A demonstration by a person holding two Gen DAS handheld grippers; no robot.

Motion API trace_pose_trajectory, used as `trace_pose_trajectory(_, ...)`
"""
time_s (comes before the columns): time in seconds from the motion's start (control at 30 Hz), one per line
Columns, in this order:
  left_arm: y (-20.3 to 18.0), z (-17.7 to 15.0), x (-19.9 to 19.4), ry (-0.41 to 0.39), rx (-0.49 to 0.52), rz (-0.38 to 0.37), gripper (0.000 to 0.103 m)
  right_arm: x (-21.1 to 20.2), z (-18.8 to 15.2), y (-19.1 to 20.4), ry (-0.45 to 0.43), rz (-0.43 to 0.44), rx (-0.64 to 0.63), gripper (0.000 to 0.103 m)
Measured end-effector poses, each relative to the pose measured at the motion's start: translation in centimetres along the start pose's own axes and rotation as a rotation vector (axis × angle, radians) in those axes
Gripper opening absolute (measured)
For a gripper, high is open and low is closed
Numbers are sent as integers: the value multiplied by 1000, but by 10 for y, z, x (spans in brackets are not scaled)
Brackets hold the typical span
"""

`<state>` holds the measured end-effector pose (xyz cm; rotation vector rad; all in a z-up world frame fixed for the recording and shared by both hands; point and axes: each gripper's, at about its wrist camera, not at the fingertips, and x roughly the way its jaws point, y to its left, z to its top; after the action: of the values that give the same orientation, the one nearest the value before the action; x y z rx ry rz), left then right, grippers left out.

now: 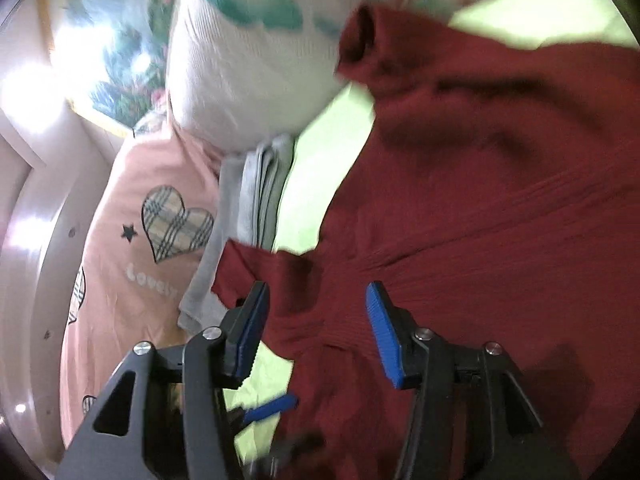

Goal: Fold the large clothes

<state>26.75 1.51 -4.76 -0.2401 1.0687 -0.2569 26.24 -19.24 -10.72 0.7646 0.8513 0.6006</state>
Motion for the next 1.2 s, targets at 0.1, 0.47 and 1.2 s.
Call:
trace_pose_trajectory(0.1, 2, 28, 23, 3, -7, -3, 91, -50, -8, -7, -64, -40, 5, 52)
trace_pose_trajectory(0.47, -7, 65, 37, -97, 47, 55, 6, -188, -52, -44, -205, -339, 17, 52)
trace_pose_trajectory(1.2, 8, 54, 34, -105, 58, 128, 6, -153, 55, -149, -32, -669, 47, 11)
